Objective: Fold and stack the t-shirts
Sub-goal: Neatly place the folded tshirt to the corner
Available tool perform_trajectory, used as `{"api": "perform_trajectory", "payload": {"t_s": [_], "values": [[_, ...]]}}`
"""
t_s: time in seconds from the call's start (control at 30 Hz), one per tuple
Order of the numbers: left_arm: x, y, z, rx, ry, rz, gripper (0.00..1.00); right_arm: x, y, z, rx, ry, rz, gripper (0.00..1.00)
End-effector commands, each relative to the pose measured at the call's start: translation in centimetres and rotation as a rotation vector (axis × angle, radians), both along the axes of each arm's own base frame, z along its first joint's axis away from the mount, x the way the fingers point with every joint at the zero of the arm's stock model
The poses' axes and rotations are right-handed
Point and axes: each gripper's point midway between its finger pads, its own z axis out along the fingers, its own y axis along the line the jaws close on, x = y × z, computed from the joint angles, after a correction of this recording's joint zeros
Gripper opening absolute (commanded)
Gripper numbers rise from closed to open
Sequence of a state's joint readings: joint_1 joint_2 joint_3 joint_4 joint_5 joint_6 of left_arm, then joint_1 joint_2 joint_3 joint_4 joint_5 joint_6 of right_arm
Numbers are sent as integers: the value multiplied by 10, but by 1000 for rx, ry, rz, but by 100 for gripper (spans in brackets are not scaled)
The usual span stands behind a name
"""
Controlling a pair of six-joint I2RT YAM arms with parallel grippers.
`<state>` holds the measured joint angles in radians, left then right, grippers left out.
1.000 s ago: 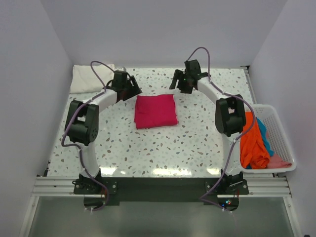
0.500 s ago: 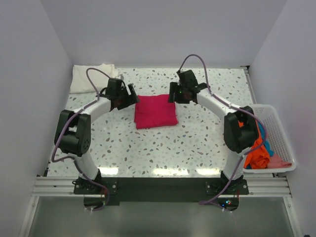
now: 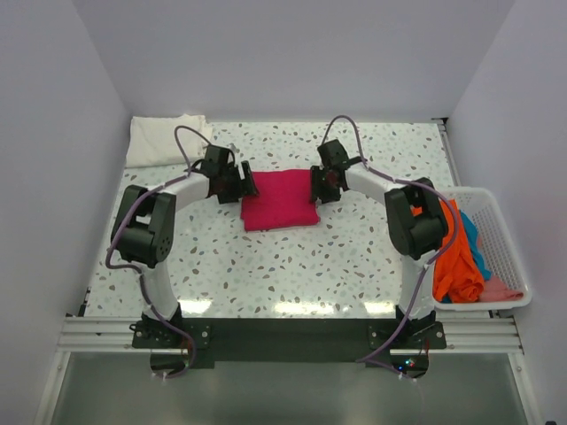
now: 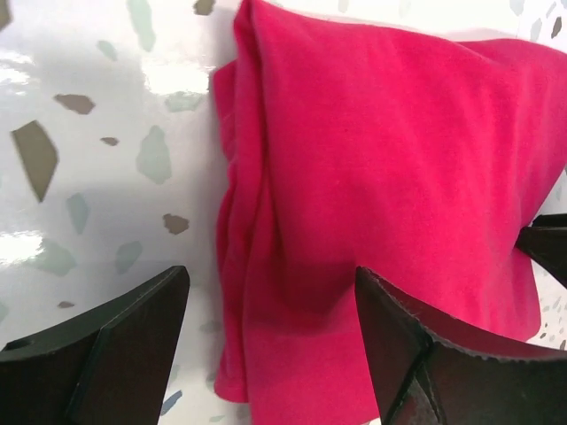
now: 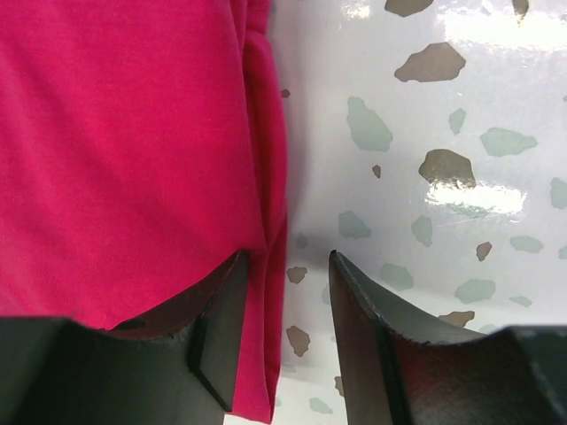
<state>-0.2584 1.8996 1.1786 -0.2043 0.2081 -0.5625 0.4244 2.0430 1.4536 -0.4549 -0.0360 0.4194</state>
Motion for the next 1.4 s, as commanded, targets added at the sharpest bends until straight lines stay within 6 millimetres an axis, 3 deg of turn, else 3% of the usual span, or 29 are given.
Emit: {"api": "perform_trajectory", "payload": {"t_s": [0.0,0.17,0.27,0.33,0.47,0.5,0.53,0.6,0.63,0.67,0.7,0.73,0.77,0.8,0.9,1.07,1.1,1.37], "values": [[-11,-8,-20,52,62,-46,80,7,-13,-5,3,4,-37,45],[-16,-19,-36,131,93,-52,74,8,-16,-2,15,-1,-41,44],[-15,-29,-42,151,99,-65,62,9,-16,3,26,-7,-41,44],[-14,-30,-49,193,115,-67,44,10,-14,9,36,-11,-38,44],[19,-16,-27,311,33,-9,0,13,-11,30,65,-43,-38,48],[24,3,-26,415,29,37,0,15,-9,40,81,-58,-44,50],[43,8,-9,455,-22,59,0,15,-5,48,107,-65,-39,51],[59,34,-2,577,-40,114,0,12,2,62,150,-79,-41,52],[77,37,15,607,-89,110,0,10,5,68,174,-81,-35,52],[85,44,14,645,-94,114,0,7,7,72,187,-84,-32,52],[91,61,21,720,-98,123,0,5,8,82,203,-109,-33,52],[107,66,40,741,-141,148,0,3,8,85,202,-114,-34,52],[113,73,41,779,-144,154,0,1,10,89,203,-123,-31,52],[124,87,55,833,-174,163,0,-3,11,93,203,-125,-24,52],[140,106,63,882,-201,141,0,-10,13,95,184,-121,-6,52],[169,127,93,936,-272,165,0,-17,20,104,191,-137,18,51],[176,129,106,956,-299,166,0,-18,22,106,194,-139,22,52],[203,151,154,1051,-383,146,0,-22,31,123,195,-163,51,51]]}}
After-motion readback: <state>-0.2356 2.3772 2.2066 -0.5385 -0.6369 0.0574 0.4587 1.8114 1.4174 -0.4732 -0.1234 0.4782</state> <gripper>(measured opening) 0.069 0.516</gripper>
